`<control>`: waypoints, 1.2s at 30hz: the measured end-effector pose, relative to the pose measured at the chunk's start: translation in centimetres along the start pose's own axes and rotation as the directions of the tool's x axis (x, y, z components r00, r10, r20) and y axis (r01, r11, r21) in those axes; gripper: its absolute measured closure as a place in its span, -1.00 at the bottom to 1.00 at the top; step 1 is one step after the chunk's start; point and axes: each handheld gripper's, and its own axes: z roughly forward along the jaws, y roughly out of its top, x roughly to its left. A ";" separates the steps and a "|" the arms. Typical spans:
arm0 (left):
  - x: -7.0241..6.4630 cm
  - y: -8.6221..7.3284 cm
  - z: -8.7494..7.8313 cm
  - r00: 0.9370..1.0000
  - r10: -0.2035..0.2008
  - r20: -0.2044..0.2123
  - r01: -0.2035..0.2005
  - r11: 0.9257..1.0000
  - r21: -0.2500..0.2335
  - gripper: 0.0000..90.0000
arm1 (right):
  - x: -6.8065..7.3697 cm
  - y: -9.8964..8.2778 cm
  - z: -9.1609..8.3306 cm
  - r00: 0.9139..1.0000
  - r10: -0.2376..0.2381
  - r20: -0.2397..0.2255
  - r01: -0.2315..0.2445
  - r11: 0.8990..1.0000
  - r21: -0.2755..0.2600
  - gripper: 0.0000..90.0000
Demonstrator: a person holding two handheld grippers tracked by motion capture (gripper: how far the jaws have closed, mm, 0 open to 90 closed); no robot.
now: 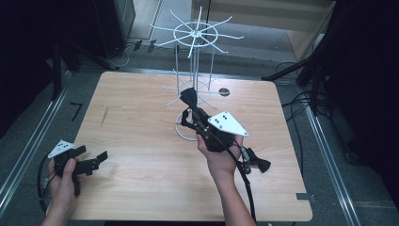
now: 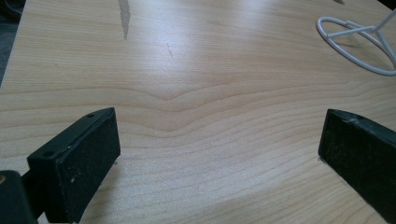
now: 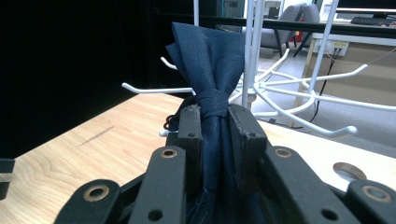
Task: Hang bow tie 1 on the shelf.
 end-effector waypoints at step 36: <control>0.0 0.0 0.0 1.000 0.002 0.000 -0.002 1.000 0.002 -1.00 | -0.9 -2.9 -0.1 1.000 -0.018 0.012 0.017 0.999 0.039 0.27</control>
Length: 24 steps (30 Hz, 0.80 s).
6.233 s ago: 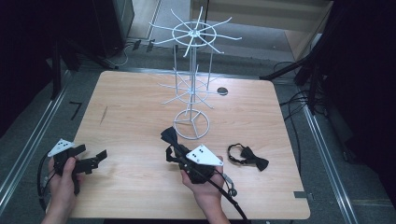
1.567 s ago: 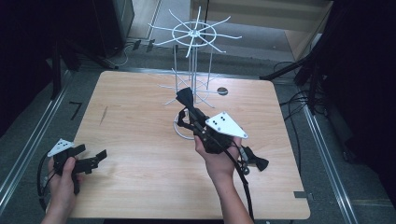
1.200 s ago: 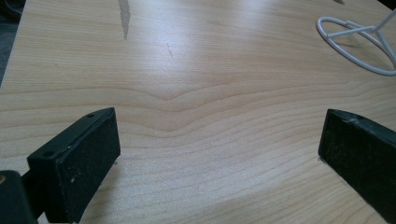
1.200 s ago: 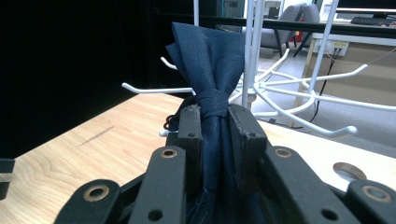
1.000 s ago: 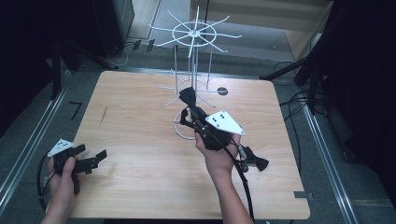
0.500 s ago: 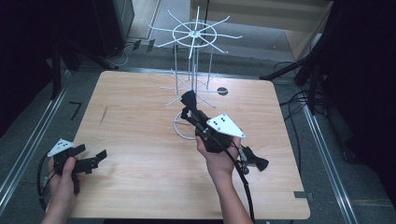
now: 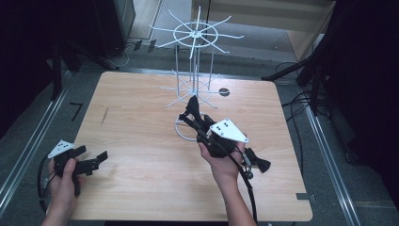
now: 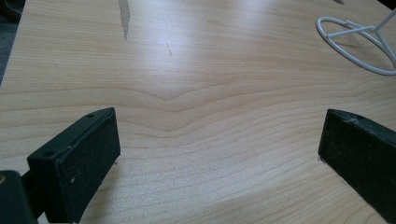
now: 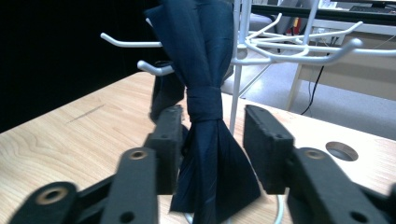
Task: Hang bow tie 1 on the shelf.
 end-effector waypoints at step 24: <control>-0.1 0.0 0.0 1.000 0.001 0.003 -0.001 1.000 -0.004 -1.00 | -3.1 -3.5 -3.6 0.999 -0.011 -0.034 0.014 0.996 0.093 -0.40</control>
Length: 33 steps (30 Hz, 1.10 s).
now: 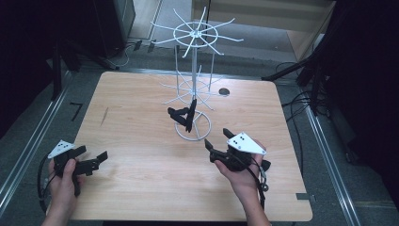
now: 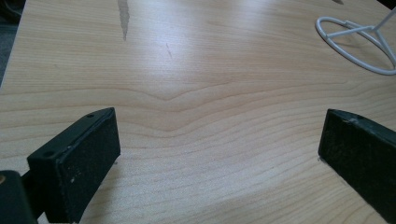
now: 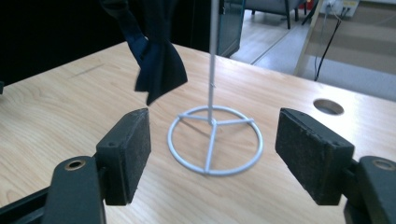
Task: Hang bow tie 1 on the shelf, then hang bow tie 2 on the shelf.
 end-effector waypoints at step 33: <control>0.0 0.1 0.1 1.000 -0.001 -0.003 0.001 1.000 0.004 -1.00 | -10.9 -7.5 -5.0 0.948 0.217 0.232 -0.250 0.960 0.125 -0.06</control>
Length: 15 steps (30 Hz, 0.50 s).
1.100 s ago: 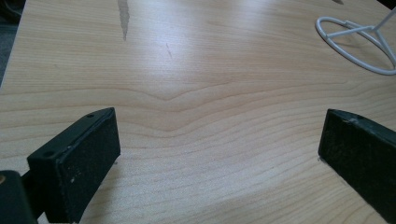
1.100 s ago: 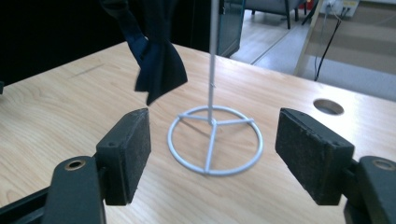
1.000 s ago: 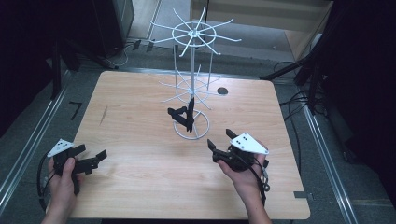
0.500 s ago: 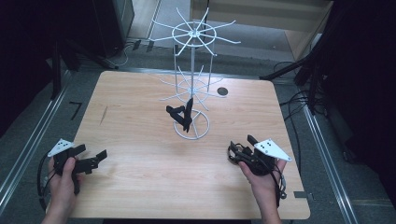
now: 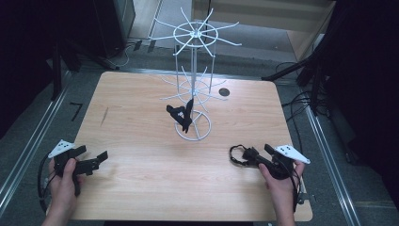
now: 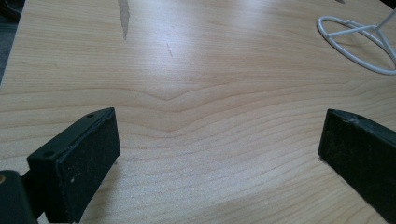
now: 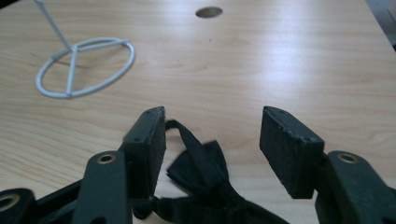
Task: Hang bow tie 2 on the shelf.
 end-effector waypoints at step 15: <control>0.0 0.0 0.0 1.000 0.000 0.002 0.000 1.000 -0.002 -1.00 | -1.9 -1.6 1.4 0.999 0.028 -0.017 -0.026 0.995 0.099 0.18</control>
